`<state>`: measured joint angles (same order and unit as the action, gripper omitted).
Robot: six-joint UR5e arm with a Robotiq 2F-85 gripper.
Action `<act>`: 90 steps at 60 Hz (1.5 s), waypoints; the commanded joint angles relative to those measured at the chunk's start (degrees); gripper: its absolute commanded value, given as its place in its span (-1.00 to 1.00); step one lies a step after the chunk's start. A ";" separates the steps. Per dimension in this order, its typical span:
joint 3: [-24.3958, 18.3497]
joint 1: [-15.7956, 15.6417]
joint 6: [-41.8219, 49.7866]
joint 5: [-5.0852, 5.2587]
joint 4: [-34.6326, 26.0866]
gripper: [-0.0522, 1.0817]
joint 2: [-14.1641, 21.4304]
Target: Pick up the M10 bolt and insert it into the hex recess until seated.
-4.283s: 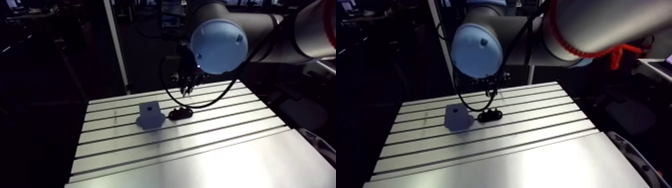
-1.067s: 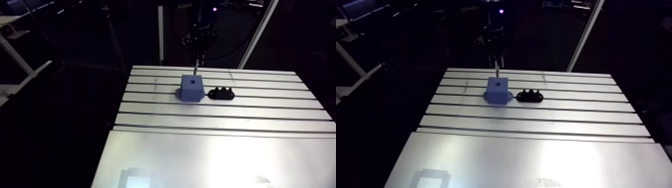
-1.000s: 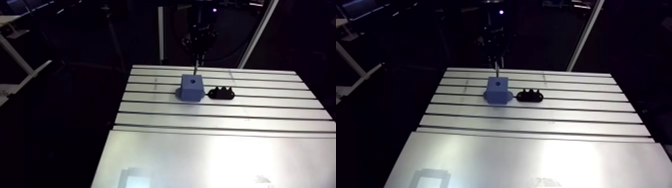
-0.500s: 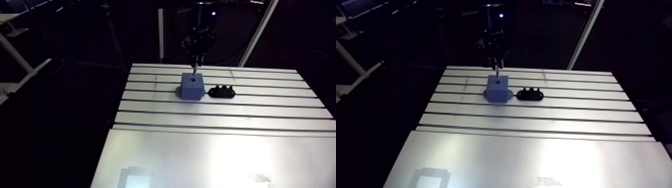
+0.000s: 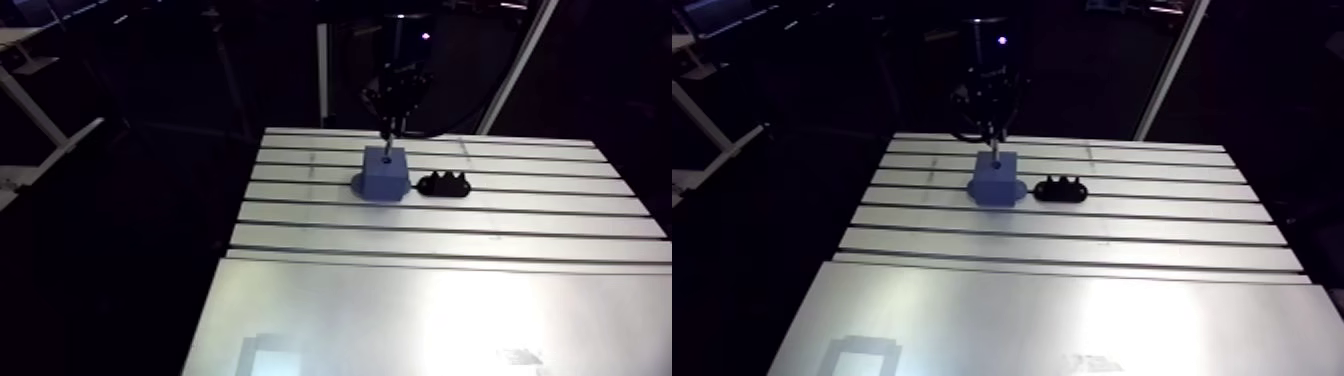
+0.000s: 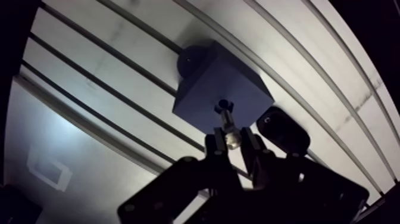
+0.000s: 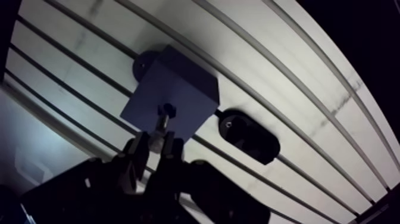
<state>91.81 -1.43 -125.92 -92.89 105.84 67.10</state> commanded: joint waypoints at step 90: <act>0.86 -0.24 -0.17 0.03 2.13 0.99 -0.36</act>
<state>92.55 -1.67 -126.06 -92.85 107.98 66.84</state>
